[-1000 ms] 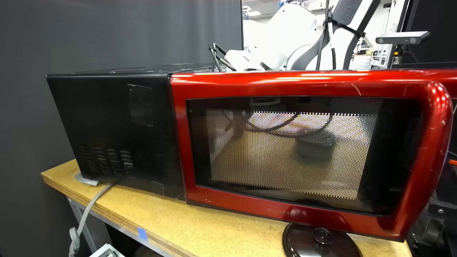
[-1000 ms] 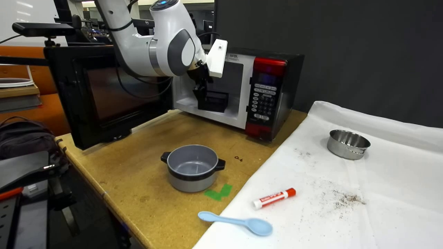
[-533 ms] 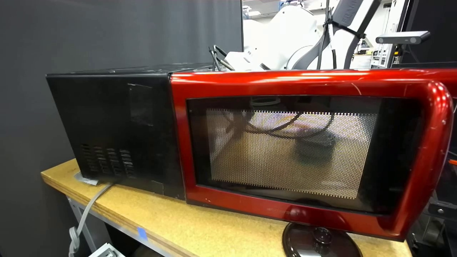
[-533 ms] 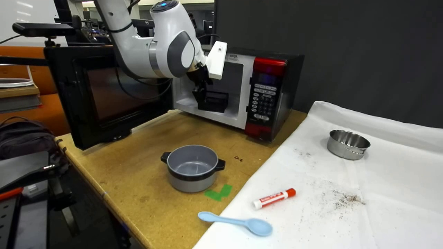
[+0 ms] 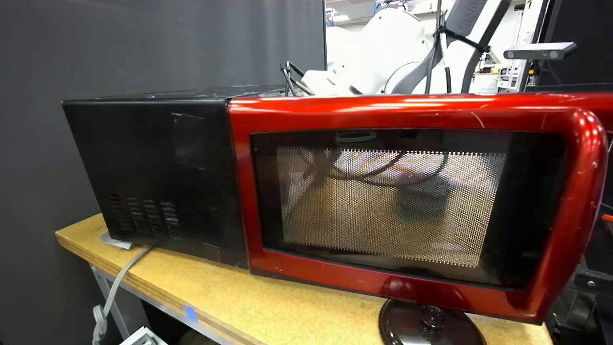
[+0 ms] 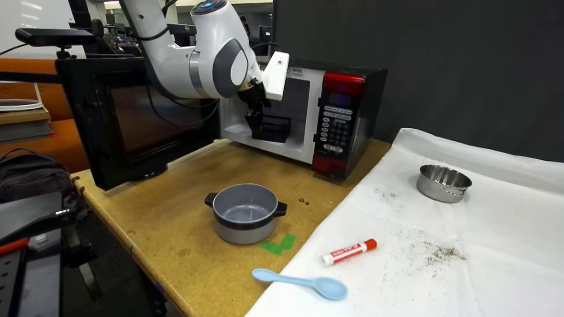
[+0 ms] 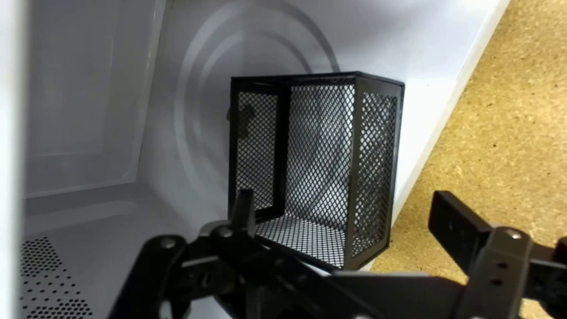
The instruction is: Pick the marker from the bowl and put it on the table, then open the microwave and pick the black object and put it in
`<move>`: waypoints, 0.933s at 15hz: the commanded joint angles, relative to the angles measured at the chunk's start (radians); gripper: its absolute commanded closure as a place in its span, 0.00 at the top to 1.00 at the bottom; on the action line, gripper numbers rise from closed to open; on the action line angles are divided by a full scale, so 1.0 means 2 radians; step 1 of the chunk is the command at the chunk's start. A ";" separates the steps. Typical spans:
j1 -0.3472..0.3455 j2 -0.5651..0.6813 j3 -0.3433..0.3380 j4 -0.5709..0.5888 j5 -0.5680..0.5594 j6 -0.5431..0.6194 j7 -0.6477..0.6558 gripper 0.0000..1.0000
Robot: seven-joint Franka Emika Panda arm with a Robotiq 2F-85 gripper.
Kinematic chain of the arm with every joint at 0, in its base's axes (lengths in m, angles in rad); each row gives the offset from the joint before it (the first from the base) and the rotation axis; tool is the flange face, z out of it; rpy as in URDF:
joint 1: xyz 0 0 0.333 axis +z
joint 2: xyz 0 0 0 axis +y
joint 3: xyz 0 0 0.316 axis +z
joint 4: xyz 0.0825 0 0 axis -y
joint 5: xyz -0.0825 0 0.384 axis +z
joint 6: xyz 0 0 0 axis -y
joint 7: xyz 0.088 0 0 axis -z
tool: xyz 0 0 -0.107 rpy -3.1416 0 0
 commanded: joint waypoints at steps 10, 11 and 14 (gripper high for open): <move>0.023 -0.060 -0.124 -0.104 0.060 0.000 -0.009 1.00; 0.030 -0.067 -0.139 -0.118 0.059 0.000 -0.009 1.00; -0.006 -0.100 -0.101 -0.157 0.007 -0.028 0.003 1.00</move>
